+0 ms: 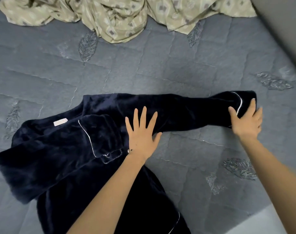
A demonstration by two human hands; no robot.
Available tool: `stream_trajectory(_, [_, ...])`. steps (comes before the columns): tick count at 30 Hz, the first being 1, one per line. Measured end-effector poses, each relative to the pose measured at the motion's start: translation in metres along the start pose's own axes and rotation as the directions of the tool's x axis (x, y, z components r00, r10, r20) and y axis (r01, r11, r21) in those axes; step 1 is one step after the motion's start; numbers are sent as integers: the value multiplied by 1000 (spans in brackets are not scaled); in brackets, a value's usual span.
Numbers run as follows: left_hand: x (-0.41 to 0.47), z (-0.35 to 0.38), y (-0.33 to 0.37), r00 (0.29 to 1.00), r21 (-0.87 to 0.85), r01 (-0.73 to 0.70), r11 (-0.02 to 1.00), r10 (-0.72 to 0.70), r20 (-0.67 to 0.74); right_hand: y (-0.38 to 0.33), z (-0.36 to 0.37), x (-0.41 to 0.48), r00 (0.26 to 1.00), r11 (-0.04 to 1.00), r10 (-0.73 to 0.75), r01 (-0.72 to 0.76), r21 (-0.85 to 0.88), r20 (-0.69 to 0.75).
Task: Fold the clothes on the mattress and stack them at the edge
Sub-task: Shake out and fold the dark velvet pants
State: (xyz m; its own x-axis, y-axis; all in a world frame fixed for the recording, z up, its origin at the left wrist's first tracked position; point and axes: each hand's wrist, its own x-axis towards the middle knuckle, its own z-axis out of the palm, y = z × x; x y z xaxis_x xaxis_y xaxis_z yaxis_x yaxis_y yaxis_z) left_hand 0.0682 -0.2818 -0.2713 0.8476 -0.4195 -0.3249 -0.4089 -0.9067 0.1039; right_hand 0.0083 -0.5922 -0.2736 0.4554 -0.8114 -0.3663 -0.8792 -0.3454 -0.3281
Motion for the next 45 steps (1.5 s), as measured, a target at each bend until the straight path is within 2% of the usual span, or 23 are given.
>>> stream_trajectory(3, [-6, 0, 3, 1000, -129, 23, 991, -22, 6, 8, 2, 11, 984, 936, 165, -179, 302, 73])
stream_trajectory(6, [-14, -2, 5, 999, -313, 46, 949, -38, 30, 4, 1, 12, 945, 791, 302, -320, 521, 123])
stream_trajectory(9, [-22, -8, 3, 998, -416, 58, 908, -44, 43, -17, -2, -4, 925, 710, 290, -380, 593, 245])
stream_trajectory(11, [-27, -15, -2, 997, -483, 69, 873, -51, 50, -42, -5, -29, 943, 746, 205, -324, 582, 262])
stream_trajectory(14, [-37, -27, -16, 996, -653, 93, 751, -74, 57, -89, -2, -81, 989, 864, -91, 22, 504, 113])
stream_trajectory(16, [-45, -38, -31, 990, -797, 129, 590, -115, 76, -122, 6, -124, 951, 853, -296, 222, 473, 88])
stream_trajectory(19, [-63, -55, -63, 957, -959, 239, 150, -206, 206, -168, 36, -194, 858, 825, -476, 358, 437, 194])
stream_trajectory(22, [-84, -60, -112, 883, -944, 245, -221, -351, 312, -206, 74, -271, 734, 778, -624, 550, 305, 269])
stream_trajectory(24, [-102, -58, -154, 820, -909, 204, -363, -444, 361, -225, 99, -321, 605, 705, -706, 645, 294, 368])
stream_trajectory(27, [-132, -52, -220, 773, -865, 150, -479, -488, 404, -238, 132, -385, 334, 634, -732, 653, 414, 594])
stream_trajectory(29, [-150, -49, -254, 735, -855, 191, -482, -507, 451, -238, 148, -413, 191, 601, -717, 656, 456, 670])
stream_trajectory(31, [-163, -42, -277, 718, -866, 246, -435, -519, 464, -234, 159, -428, 136, 606, -698, 636, 478, 703])
stream_trajectory(32, [-168, -39, -284, 720, -884, 257, -391, -533, 445, -231, 161, -430, 157, 633, -694, 599, 491, 703])
stream_trajectory(34, [-173, -35, -292, 711, -926, 243, -288, -597, 372, -224, 163, -426, 287, 648, -735, 561, 515, 614])
stream_trajectory(36, [-178, -33, -300, 674, -956, 156, -249, -681, 288, -213, 164, -413, 397, 603, -787, 653, 457, 471])
stream_trajectory(39, [-190, -32, -320, 521, -977, -3, -214, -834, 181, -194, 163, -384, 437, 534, -829, 806, 258, 349])
stream_trajectory(41, [-201, -28, -333, 456, -988, 66, -136, -877, 151, -182, 162, -366, 477, 552, -808, 818, 161, 346])
stream_trajectory(43, [-210, -23, -336, 489, -970, 241, -38, -858, 155, -173, 163, -356, 489, 551, -779, 833, 56, 392])
stream_trajectory(45, [-218, -17, -332, 532, -919, 380, 105, -838, 124, -168, 166, -352, 474, 501, -779, 864, -46, 410])
